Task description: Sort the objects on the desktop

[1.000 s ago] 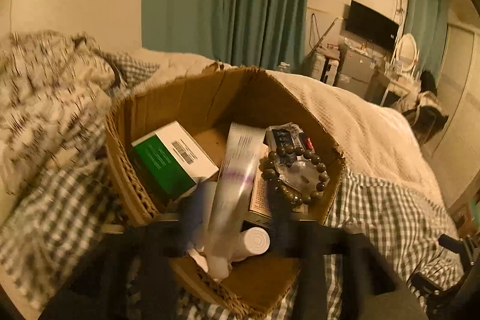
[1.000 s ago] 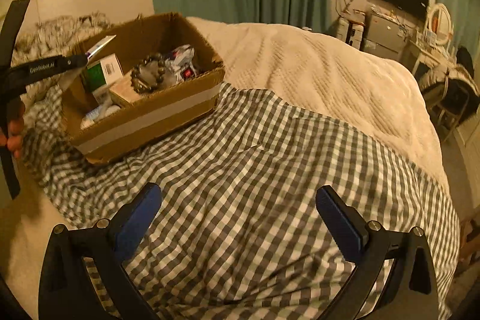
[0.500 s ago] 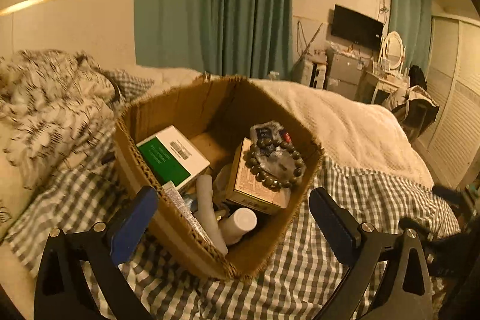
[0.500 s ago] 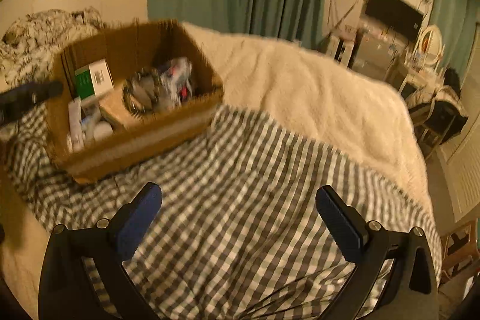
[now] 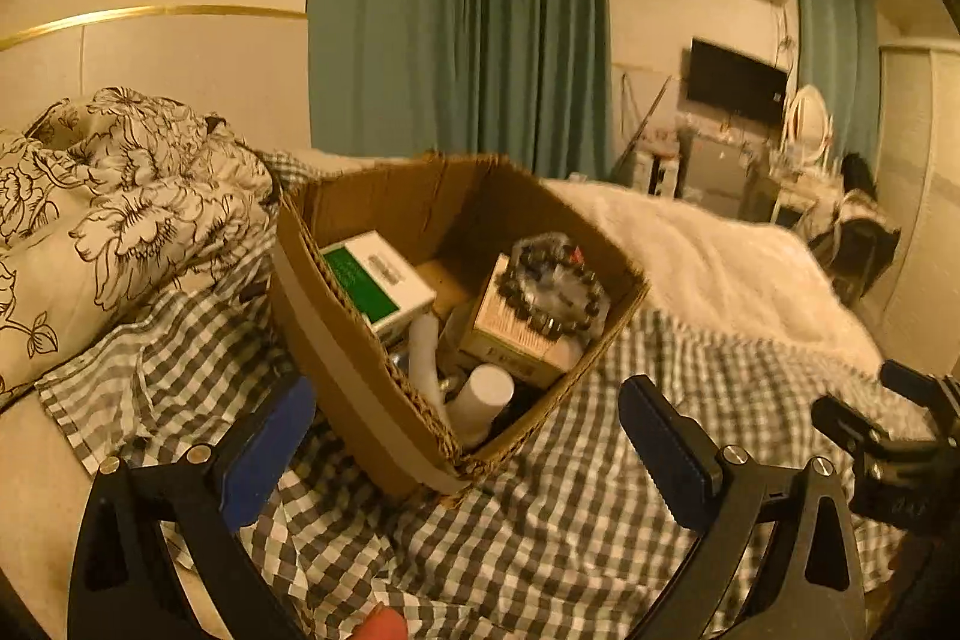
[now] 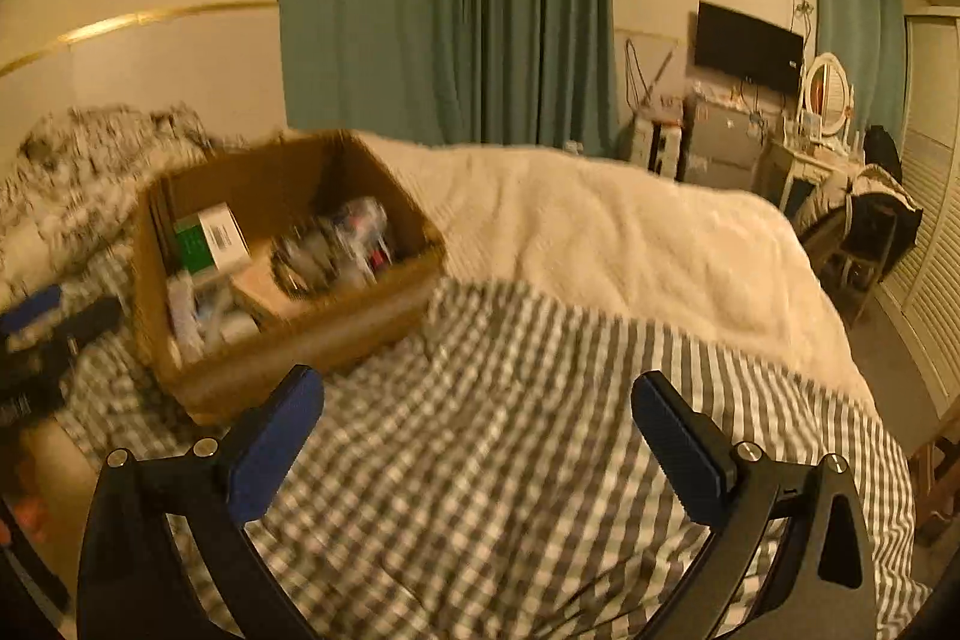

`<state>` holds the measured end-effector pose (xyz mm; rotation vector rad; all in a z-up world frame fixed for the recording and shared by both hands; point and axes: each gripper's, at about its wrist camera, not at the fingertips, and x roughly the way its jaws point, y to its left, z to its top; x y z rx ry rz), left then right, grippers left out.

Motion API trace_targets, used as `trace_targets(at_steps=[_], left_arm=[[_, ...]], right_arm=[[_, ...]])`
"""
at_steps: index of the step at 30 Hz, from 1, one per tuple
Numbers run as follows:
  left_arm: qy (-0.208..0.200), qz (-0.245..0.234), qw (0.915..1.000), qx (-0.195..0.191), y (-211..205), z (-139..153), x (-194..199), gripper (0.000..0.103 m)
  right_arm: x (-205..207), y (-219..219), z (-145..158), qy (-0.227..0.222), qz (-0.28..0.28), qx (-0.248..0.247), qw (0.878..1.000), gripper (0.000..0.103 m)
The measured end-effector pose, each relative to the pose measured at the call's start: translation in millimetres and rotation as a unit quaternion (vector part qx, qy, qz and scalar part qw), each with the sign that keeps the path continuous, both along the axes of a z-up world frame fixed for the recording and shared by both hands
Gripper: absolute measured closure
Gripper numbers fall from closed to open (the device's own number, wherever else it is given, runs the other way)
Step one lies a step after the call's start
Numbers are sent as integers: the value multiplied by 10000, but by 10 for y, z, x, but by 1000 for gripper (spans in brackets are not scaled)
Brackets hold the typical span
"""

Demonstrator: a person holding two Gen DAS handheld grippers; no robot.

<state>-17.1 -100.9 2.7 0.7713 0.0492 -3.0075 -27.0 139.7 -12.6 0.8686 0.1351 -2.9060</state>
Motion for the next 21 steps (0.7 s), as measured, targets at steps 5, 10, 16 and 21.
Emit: trace_targets(at_steps=[5,10,16,21], left_arm=[[-116,123,9998,62,53,-168,-88,0],[-164,67,9998,-37,152,-223,-114,0],[171,32,9997,-178,232,-188,-22,0],[474,37,9987,-179,243,-106,59,0]], right_arm=[[-134,161,-179,-420,-169,-392,9982,0],[-143,190,-208,-376,-129,-390,9984,0],[-116,135,-239,-477,42,-486,9977,0],[-22,29,-198,-240,90,-233,9994,0]])
